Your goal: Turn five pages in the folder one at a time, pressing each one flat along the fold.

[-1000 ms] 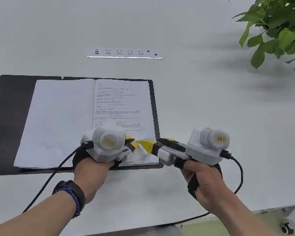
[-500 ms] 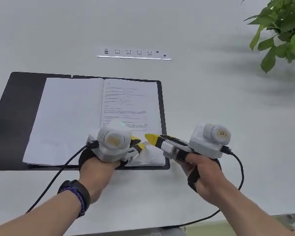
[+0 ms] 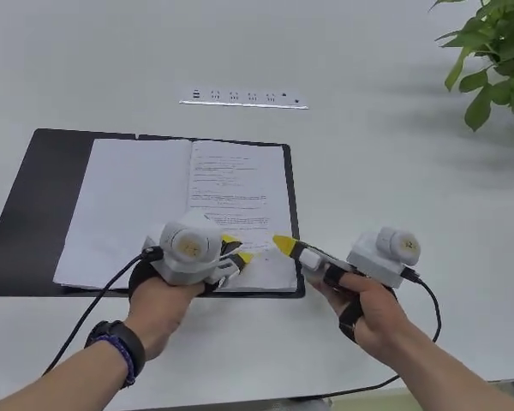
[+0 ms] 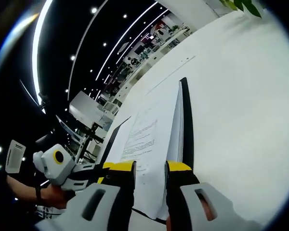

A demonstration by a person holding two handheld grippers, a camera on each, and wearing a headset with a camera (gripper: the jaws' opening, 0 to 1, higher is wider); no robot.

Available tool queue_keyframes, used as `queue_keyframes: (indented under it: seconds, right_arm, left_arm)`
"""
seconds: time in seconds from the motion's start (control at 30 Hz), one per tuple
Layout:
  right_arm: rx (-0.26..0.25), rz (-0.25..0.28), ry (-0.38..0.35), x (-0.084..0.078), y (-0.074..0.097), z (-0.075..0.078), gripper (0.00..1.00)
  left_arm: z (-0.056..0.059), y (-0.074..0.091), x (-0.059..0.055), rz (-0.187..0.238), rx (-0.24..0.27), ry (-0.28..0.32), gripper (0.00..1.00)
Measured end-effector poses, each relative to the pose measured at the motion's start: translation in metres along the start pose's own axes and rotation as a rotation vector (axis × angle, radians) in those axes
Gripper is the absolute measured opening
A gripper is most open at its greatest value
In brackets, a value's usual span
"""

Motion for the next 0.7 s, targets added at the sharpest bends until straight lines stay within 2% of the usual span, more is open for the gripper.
queue_keyframes:
  seconds: [0.2, 0.4, 0.53, 0.7]
  right_arm:
    - [0.014, 0.0, -0.004, -0.004, 0.001, -0.003, 0.16]
    - [0.028, 0.008, 0.003, -0.003, 0.005, -0.011, 0.06]
    - [0.031, 0.013, 0.006, -0.003, 0.007, -0.015, 0.02]
    - [0.045, 0.024, 0.011, -0.003, 0.009, -0.025, 0.0]
  left_arm:
    - [-0.002, 0.006, -0.002, -0.003, 0.008, -0.001, 0.16]
    - [0.001, 0.014, -0.001, -0.002, 0.005, -0.001, 0.21]
    - [0.003, 0.024, 0.001, -0.004, 0.001, 0.015, 0.28]
    - [0.002, 0.041, 0.001, -0.01, 0.009, -0.009, 0.32]
Point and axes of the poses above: the centre of the closed fingertips' face, and the gripper's own axes: y roughly backward along the fingers, z roughly to its right, x roughly out of its top, the point moved 6 cm from there along y, roughly backward along the fingers, and after that the axes turned 9 degrees about z, right-handed, at the moved point
